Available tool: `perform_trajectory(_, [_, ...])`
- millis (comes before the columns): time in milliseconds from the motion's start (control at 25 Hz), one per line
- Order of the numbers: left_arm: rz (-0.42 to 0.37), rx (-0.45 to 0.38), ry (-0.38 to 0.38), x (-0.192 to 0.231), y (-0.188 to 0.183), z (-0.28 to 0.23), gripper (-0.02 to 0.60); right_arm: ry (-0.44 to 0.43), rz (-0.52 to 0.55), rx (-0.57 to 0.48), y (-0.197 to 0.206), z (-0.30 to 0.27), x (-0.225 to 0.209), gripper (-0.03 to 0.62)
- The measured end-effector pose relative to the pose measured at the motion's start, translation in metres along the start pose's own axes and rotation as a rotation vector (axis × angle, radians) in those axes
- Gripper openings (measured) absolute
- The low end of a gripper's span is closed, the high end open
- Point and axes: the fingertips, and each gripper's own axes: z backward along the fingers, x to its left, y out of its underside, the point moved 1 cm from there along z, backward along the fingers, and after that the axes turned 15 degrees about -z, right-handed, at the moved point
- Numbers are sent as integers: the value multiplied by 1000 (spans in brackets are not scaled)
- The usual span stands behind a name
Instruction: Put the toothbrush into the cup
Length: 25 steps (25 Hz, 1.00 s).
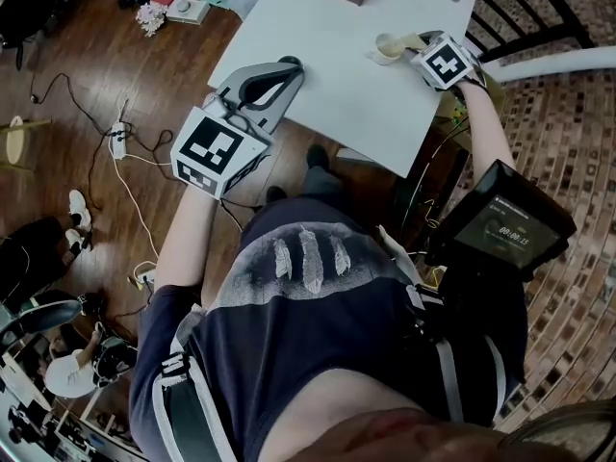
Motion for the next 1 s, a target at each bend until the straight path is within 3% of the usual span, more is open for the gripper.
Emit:
perform_trajectory(120, [1,2,-10,2,1,2,-12,34,-21,-35,-5,7,-12,172])
perform_trajectory(320, [-3,1,-24,9,2,5,-12,110,-17,-72,-17,24,-34,193])
perform_trajectory(560, [-8,-9,-15,8,-1,9,-12,258,-53,-305,-63,85,-54,193])
perform_trajectory(760, [-13,-13,-35,17,5,8,-12,218,-66,-500,-109,124,-24,193])
perform_trajectory(1000, [-55,-55,-53,8,-18,22,-12,183,19,-558,-123,164,25,193])
